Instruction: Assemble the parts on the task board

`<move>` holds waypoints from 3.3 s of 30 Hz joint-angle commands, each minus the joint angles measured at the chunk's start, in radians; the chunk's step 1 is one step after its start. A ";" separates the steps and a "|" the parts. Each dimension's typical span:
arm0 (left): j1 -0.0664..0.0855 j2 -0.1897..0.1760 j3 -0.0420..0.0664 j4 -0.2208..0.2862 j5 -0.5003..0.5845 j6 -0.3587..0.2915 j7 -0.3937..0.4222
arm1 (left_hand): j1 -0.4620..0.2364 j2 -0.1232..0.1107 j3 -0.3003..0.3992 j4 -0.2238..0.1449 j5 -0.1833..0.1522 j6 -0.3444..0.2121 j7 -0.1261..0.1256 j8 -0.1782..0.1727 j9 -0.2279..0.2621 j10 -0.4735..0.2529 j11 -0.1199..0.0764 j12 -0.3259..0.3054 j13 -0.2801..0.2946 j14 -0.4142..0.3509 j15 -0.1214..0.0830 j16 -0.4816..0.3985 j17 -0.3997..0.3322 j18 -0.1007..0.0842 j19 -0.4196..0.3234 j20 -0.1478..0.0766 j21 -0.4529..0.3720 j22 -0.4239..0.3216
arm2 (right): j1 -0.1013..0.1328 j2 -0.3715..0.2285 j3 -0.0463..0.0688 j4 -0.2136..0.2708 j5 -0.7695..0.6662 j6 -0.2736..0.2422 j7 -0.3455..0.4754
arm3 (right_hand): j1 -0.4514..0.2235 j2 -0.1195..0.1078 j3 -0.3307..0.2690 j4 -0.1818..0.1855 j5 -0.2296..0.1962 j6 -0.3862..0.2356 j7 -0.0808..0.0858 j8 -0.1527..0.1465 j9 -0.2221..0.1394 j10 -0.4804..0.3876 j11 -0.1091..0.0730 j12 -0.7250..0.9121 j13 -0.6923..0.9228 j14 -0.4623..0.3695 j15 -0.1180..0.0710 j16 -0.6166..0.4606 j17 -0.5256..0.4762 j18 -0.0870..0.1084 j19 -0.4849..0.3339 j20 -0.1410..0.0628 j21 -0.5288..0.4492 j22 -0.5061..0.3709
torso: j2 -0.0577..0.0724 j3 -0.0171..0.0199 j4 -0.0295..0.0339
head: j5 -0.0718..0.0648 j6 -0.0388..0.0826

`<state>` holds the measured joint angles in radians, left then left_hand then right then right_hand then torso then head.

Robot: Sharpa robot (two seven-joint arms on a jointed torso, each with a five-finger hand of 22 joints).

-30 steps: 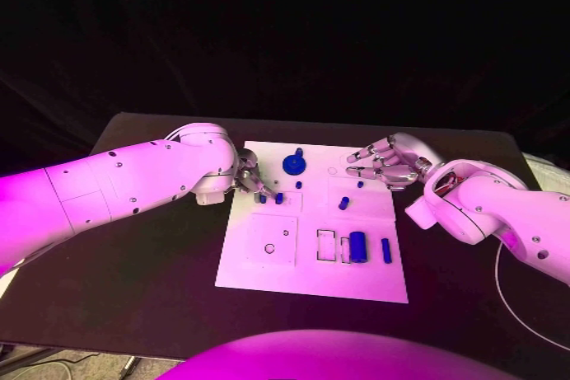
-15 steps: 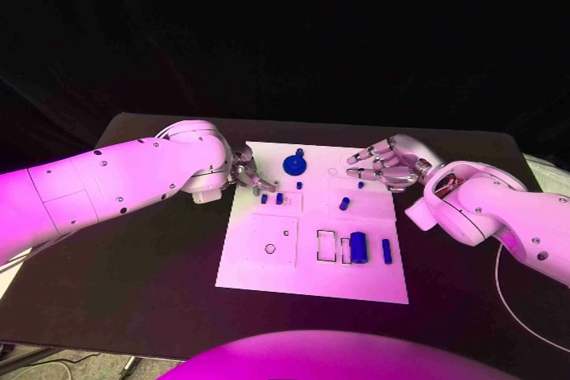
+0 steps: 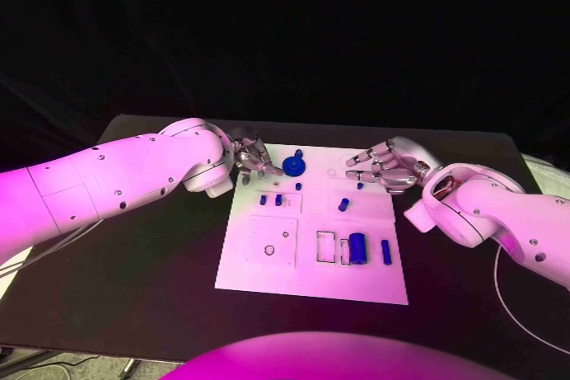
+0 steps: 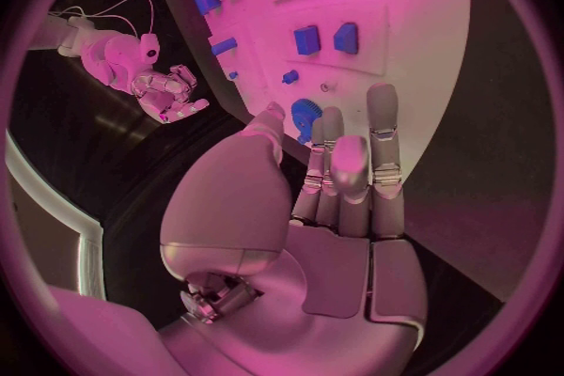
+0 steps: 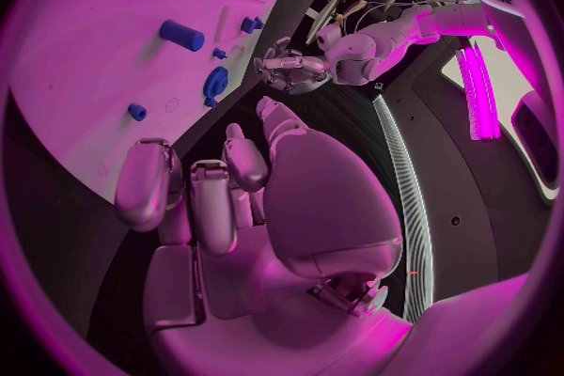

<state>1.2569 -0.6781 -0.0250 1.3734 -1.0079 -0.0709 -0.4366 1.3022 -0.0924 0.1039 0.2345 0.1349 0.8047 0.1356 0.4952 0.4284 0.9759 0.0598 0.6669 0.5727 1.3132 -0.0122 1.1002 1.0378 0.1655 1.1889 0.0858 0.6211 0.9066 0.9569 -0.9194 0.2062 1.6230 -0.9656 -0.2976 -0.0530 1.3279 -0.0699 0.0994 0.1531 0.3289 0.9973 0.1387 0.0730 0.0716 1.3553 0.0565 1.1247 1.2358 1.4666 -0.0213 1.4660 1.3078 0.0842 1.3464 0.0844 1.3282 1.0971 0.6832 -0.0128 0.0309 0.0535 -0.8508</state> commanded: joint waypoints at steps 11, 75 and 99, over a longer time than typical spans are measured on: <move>-0.015 0.095 -0.025 -0.061 -0.333 -0.066 0.408 | 0.226 -0.058 0.124 -0.085 -0.035 0.036 -0.006 -0.201 -0.188 -0.042 0.028 -0.276 -0.302 -0.059 0.017 -0.216 -0.259 0.018 0.035 0.019 -0.136 -0.114 | -0.002 0.006 0.000 0.000 -0.001 0.009 0.011 | -0.006 0.001 0.000 0.005 0.006 0.006 0.002 0.002 0.001 -0.005 -0.005 -0.006 -0.001 0.064 -0.002 -0.004 0.078 0.011 -0.007 -0.002 -0.005 0.000 | 0.002 -0.0004 -0.0024 | -0.013 0.012; -0.043 0.211 -0.034 -0.174 -0.484 0.125 0.282 | 0.173 -0.096 0.276 -0.105 -0.034 0.217 -0.009 -0.405 -0.319 0.174 0.011 -0.536 -0.504 0.181 -0.006 0.219 0.086 -0.071 0.291 -0.010 0.452 0.322 | -0.003 0.011 0.000 0.001 -0.001 0.013 0.013 | 0.000 0.005 0.003 0.003 0.022 0.007 0.001 0.002 0.001 -0.006 -0.006 -0.006 -0.001 0.065 -0.003 -0.004 0.079 0.011 -0.007 -0.002 -0.007 -0.002 | 0.000 -0.0001 -0.0003 | -0.022 0.003; -0.045 0.220 -0.034 -0.181 -0.487 0.121 0.279 | 0.189 -0.055 0.357 -0.162 -0.051 0.324 -0.014 -0.385 -0.316 0.268 -0.006 -0.542 -0.490 0.180 -0.018 0.228 0.074 -0.074 0.295 -0.016 0.481 0.350 | -0.003 0.011 0.000 0.002 -0.001 0.015 0.012 | 0.001 0.006 0.004 0.003 0.027 0.009 0.001 0.002 0.001 -0.004 -0.006 -0.002 0.001 0.065 -0.003 -0.004 0.080 0.011 -0.006 -0.003 -0.007 -0.001 | 0.000 -0.0003 -0.0002 | -0.026 -0.002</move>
<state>1.2180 -0.4601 -0.0549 1.1944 -1.4923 0.0301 -0.1558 1.4940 -0.1574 0.4573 0.0725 0.0882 1.1240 0.1212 0.1064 0.1108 1.2385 0.0569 0.1201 0.0813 1.4657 -0.0232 1.3239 1.1122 0.1016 1.4632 0.0735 1.0986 1.2558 0.9548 -0.9094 0.2062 1.6236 -0.9639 -0.2966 -0.0482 1.3279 -0.0699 0.0994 0.1530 0.3541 0.9973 0.1386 0.0730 0.0716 1.3517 0.0529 1.1247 1.2360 1.4666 -0.0213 1.4660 1.3078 0.0843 1.3464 0.0844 1.3246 1.0954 0.6829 -0.0131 0.0308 0.0289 -0.8524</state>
